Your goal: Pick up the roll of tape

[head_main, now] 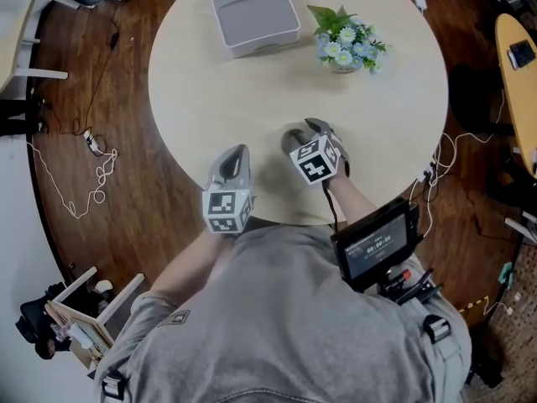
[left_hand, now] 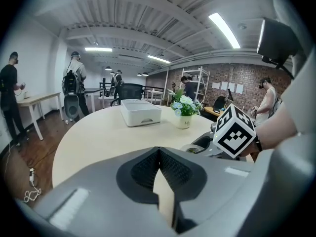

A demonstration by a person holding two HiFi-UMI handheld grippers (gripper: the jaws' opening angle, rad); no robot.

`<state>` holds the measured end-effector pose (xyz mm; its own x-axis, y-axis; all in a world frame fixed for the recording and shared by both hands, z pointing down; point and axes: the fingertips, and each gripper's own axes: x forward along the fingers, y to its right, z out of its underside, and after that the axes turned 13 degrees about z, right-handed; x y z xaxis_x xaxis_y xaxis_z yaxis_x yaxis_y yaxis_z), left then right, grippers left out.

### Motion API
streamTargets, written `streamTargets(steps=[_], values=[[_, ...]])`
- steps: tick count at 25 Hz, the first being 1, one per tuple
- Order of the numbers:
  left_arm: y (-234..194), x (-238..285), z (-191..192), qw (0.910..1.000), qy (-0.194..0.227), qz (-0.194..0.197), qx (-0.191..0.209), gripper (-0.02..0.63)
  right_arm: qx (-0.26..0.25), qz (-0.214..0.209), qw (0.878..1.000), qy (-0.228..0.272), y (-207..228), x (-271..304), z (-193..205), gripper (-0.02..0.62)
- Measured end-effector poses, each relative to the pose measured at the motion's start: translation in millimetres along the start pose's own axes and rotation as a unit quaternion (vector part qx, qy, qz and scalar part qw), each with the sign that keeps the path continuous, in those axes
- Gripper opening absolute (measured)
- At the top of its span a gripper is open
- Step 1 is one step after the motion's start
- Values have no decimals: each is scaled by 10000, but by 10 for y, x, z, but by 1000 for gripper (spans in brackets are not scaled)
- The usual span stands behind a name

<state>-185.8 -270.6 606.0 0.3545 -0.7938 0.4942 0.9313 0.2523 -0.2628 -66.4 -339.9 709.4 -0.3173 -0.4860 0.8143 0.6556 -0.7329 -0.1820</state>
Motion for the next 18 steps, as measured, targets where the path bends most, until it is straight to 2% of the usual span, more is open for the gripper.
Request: streamTargets(steps=[6,8,12,18], values=[[-54,-25,24,9999,-29,-112,-64,2,-249,-151,9996,6,-60,-2,-15,178],[-56,-12,15,9999,-13,-110,-64,2,-296,-81,9995,0,-49,2,-10,144],[-29,4,-32,10000,28,-44,-10,2,-200,79,9997,79,-10,-46,-26,137],[64,2,-112,9998,104,158,118,2,35,511,9973,531,107,-292,-140,127]])
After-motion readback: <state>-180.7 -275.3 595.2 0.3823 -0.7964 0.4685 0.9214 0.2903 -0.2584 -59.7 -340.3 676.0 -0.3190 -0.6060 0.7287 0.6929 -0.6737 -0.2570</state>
